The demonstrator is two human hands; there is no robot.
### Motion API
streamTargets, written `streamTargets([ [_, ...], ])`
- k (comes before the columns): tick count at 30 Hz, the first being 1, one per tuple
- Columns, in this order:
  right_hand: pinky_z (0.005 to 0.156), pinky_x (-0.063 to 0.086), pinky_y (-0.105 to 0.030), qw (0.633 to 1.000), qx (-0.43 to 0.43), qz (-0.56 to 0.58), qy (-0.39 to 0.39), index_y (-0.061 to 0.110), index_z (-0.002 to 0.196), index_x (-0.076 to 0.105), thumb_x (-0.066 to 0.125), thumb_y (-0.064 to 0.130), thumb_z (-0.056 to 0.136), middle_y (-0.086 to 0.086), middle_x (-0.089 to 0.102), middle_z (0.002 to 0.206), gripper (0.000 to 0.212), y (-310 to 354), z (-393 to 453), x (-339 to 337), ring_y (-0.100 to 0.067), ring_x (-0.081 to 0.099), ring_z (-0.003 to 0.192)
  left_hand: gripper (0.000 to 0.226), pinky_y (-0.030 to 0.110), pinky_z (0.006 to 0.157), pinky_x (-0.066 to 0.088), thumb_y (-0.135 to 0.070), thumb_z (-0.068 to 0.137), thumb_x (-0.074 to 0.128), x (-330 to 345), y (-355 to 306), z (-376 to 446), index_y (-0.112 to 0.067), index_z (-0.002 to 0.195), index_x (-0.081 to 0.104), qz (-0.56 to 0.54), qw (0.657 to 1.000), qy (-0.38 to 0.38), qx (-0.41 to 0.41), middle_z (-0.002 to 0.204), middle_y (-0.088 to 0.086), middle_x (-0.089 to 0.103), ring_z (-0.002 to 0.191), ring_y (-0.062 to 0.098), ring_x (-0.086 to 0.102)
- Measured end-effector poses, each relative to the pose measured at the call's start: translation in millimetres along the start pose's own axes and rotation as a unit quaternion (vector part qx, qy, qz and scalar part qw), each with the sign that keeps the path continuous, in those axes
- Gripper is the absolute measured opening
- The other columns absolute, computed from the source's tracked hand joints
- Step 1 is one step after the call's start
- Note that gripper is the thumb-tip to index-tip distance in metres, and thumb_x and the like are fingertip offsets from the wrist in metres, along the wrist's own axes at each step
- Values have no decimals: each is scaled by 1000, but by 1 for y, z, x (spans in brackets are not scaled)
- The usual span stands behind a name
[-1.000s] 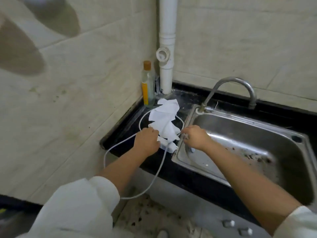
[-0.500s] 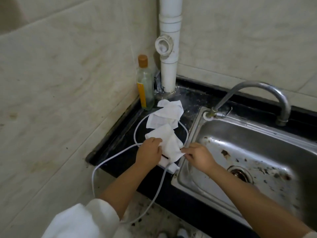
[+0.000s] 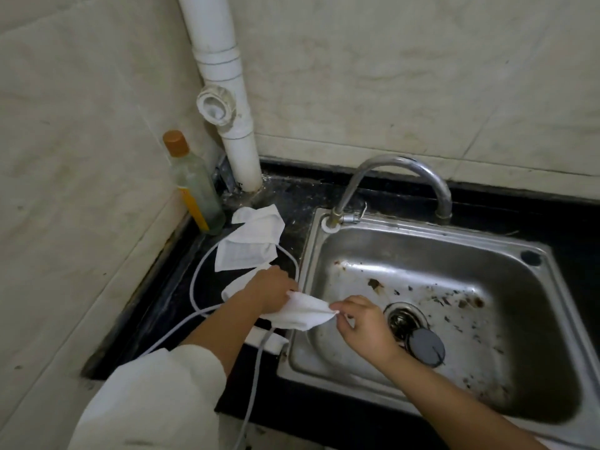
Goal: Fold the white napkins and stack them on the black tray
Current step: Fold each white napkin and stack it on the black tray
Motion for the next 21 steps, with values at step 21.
streamTargets([
  [21, 68, 35, 6, 899, 108, -117, -408, -2, 100, 66, 56, 2, 87, -2, 52, 85, 17, 18, -153, -279, -10, 48, 76, 22, 27, 73, 31, -20, 95, 48, -157, -217, -46, -4, 103, 61, -114, 934, -227, 251, 108, 11, 64, 103, 25, 56],
])
Point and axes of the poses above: each hand's wrist, its own z-axis towards the middle knuckle, its own x-axis out of the palm, y = z × x, the point moved 2 cm from there along z, towards the middle knuckle
